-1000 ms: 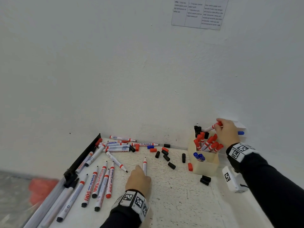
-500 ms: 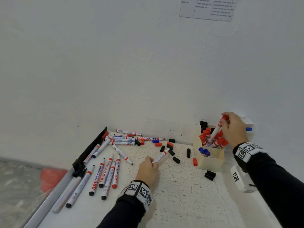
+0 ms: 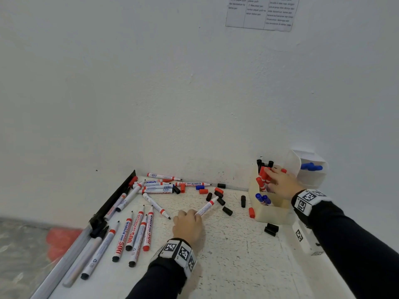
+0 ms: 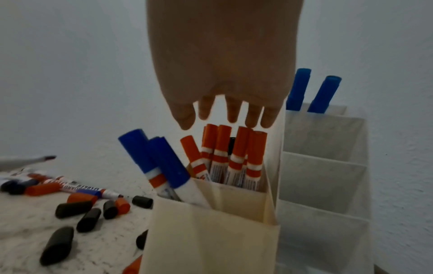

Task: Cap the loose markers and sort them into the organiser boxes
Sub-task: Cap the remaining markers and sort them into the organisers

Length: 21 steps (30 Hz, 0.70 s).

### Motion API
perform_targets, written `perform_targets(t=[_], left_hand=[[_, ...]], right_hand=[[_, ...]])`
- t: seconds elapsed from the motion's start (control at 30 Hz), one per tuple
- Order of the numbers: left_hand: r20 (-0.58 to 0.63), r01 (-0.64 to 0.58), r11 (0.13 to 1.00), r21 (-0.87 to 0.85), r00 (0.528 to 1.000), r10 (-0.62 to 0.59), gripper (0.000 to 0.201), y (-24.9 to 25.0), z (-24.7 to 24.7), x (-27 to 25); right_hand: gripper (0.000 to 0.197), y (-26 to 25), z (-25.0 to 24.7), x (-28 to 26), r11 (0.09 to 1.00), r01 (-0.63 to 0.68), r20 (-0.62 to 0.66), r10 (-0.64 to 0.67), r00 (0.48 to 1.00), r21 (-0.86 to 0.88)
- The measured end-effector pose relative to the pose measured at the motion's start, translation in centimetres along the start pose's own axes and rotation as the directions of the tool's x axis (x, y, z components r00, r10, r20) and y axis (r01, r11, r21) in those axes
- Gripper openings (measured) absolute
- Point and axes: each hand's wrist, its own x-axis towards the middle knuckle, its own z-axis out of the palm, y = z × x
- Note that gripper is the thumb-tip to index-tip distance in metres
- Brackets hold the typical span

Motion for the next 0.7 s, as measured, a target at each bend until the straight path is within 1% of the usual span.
perform_targets(t=[0.03, 0.1, 0.13, 0.2, 0.23, 0.27, 0.33, 0.4, 0.43, 0.47, 0.5, 0.53, 0.57, 0.6, 0.63, 0.67, 0.7], left_hand=[[0.001, 0.006, 1.0, 0.018, 1.0, -0.006, 0.034, 0.0, -0.1, 0.0], [0.002, 0.005, 1.0, 0.006, 1.0, -0.005, 0.032, 0.2, -0.2, 0.0], [0.006, 0.0, 1.0, -0.006, 1.0, 0.0, 0.031, 0.3, -0.3, 0.0], [0.018, -0.023, 0.998, -0.062, 1.0, 0.024, 0.03, 0.1, -0.1, 0.3], [0.025, -0.042, 0.995, -0.094, 0.999, 0.044, 0.03, 0.0, 0.0, 0.4], [0.039, -0.053, 0.992, -0.117, 0.998, 0.058, 0.031, 0.0, 0.1, 0.5], [0.035, -0.065, 0.99, -0.129, 0.997, 0.07, 0.03, 0.0, 0.1, 0.6], [0.037, -0.064, 0.989, -0.131, 0.997, 0.069, 0.03, 0.0, 0.1, 0.7], [0.041, -0.067, 0.99, -0.127, 0.997, 0.073, 0.029, 0.0, 0.1, 0.8], [0.051, -0.069, 0.991, -0.117, 0.996, 0.075, 0.028, 0.0, 0.1, 0.7], [0.058, -0.074, 0.991, -0.107, 0.995, 0.081, 0.028, 0.0, 0.0, 0.6], [0.061, -0.08, 0.992, -0.102, 0.994, 0.087, 0.028, 0.1, 0.0, 0.6], [0.06, -0.085, 0.991, -0.101, 0.994, 0.092, 0.028, 0.1, 0.0, 0.5], [0.057, -0.087, 0.991, -0.103, 0.994, 0.094, 0.029, 0.1, 0.0, 0.5], [0.053, -0.089, 0.99, -0.106, 0.994, 0.095, 0.029, 0.1, 0.0, 0.4], [0.049, -0.092, 0.99, -0.108, 0.994, 0.097, 0.029, 0.1, 0.0, 0.4], [0.048, -0.097, 0.99, -0.104, 0.994, 0.103, 0.03, 0.1, 0.0, 0.4]], right_hand=[[0.054, -0.1, 0.3, -0.2, 1.0, 0.009, -0.067, -0.007, 0.998, 0.023], [0.048, -0.4, 0.8, -0.6, 0.998, 0.041, -0.225, -0.029, 0.974, 0.046], [0.045, -0.6, 1.0, -0.8, 0.996, 0.086, -0.249, -0.081, 0.965, 0.012], [0.039, -0.9, 1.4, -0.9, 0.98, 0.172, -0.189, -0.187, 0.964, -0.098], [0.038, -1.2, 1.4, -1.1, 0.979, 0.16, -0.174, -0.18, 0.968, -0.126], [0.037, -1.6, 1.2, -1.4, 0.985, 0.11, -0.202, -0.136, 0.97, -0.133], [0.035, -1.8, 0.9, -1.8, 0.991, -0.011, -0.317, -0.031, 0.948, -0.131], [0.035, -1.9, 0.7, -2.2, 0.987, -0.119, -0.32, 0.078, 0.944, -0.111], [0.034, -1.9, 0.9, -2.3, 0.989, -0.135, -0.321, 0.108, 0.941, -0.063], [0.031, -2.0, 1.0, -2.3, 0.995, -0.094, -0.364, 0.093, 0.927, 0.016], [0.024, -2.1, 1.0, -2.4, 0.993, -0.005, -0.429, 0.056, 0.901, 0.118], [0.016, -2.5, 0.9, -2.8, 0.97, 0.105, -0.477, 0.014, 0.879, 0.221], [0.013, -2.9, 0.7, -3.2, 0.93, 0.192, -0.469, -0.024, 0.883, 0.314], [0.013, -3.4, 0.6, -3.7, 0.888, 0.233, -0.389, -0.068, 0.919, 0.395], [0.013, -4.0, 0.4, -4.3, 0.859, 0.22, -0.244, -0.115, 0.963, 0.462], [0.011, -4.4, 0.2, -4.9, 0.859, 0.152, -0.054, -0.144, 0.988, 0.488], [0.011, -4.6, 0.3, -5.3, 0.879, 0.055, 0.136, -0.134, 0.982, 0.474]])
